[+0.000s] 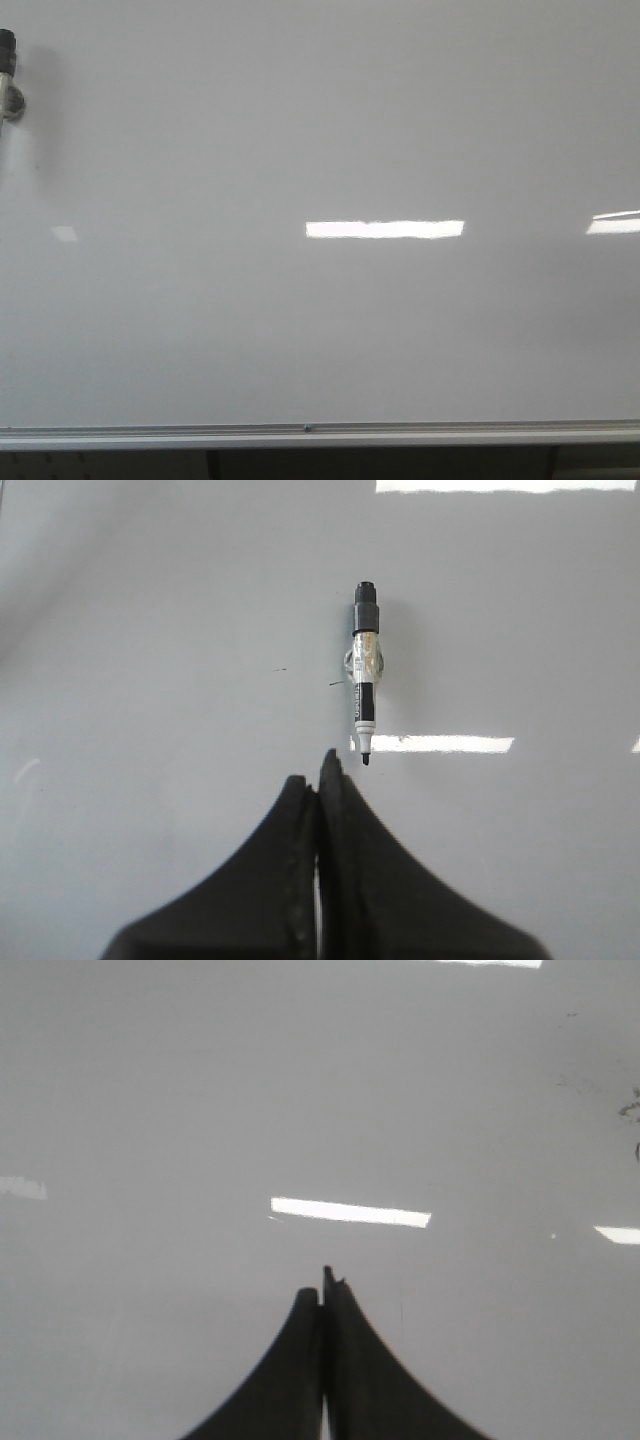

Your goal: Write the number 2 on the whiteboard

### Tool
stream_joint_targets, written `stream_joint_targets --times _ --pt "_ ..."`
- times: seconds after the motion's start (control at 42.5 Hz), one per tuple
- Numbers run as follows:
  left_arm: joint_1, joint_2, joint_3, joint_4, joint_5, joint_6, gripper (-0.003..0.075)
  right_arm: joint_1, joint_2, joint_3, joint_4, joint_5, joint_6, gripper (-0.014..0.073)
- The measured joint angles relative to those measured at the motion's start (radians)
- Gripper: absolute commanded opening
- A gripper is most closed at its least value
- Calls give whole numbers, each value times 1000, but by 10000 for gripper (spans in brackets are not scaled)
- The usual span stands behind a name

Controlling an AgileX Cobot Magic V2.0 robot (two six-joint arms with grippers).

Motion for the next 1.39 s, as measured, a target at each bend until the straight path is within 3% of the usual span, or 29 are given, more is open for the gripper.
stream_joint_targets --times 0.353,0.565,0.824,1.106,1.388 --pt "0 0 0 -24 -111 0 -20 0 0 0 2 -10 0 -70" --pt "0 0 -7 -33 -118 -2 -20 0 0 -29 76 30 0 -70" --pt "0 5 -231 -29 34 -5 -20 0 20 -258 86 206 0 -70" --pt "-2 173 -509 -3 249 -5 -20 0 220 -501 86 396 0 -70" --pt "-4 350 -598 -3 357 -5 -20 0 405 -589 78 456 0 -70"
